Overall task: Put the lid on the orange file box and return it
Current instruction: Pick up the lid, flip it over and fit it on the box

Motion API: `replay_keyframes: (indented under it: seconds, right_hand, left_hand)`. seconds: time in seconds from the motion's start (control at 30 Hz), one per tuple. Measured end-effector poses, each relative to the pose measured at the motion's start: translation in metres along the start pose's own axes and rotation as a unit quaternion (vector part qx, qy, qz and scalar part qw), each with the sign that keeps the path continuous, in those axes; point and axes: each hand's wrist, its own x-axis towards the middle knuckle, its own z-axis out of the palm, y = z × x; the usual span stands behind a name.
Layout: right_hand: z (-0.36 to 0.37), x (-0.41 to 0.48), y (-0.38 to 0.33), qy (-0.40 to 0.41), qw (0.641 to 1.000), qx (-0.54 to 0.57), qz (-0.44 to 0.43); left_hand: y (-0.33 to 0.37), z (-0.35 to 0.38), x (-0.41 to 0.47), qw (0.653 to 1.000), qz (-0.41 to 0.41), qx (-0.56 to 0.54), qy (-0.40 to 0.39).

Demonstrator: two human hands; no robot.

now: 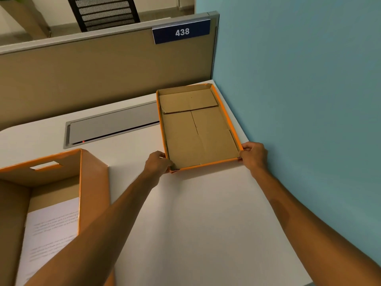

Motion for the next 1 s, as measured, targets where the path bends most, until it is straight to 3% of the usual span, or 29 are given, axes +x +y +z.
replay_keyframes:
  seconds: [0.33, 0.53, 0.67, 0.73, 0.83, 0.93, 1.0]
  right_hand:
    - [-0.014, -0.052, -0.014, -0.052, 0.994, 0.097, -0.003]
    - [-0.021, -0.099, -0.033, -0.067, 0.992, 0.102, -0.03]
    - [-0.026, -0.143, -0.052, 0.032, 0.986, -0.043, -0.161]
    - [-0.025, -0.175, -0.064, 0.061, 0.96, -0.077, -0.264]
    - [-0.017, -0.229, -0.081, 0.022, 0.904, -0.111, -0.412]
    - [-0.001, -0.279, -0.091, 0.017, 0.852, -0.144, -0.503]
    - [0.01, -0.292, -0.096, 0.03, 0.835, -0.145, -0.529]
  left_hand:
    - [0.001, -0.057, -0.05, 0.974, 0.016, -0.173, -0.144]
    - [-0.013, -0.098, -0.088, 0.956, 0.067, -0.223, -0.179]
    - [-0.016, -0.125, -0.113, 0.949, 0.096, -0.238, -0.181]
    - [-0.017, -0.138, -0.126, 0.948, 0.109, -0.241, -0.179]
    - [-0.02, -0.156, -0.147, 0.944, 0.131, -0.248, -0.176]
    - [-0.025, -0.173, -0.172, 0.935, 0.151, -0.266, -0.179]
    - [-0.024, -0.175, -0.184, 0.933, 0.163, -0.265, -0.178]
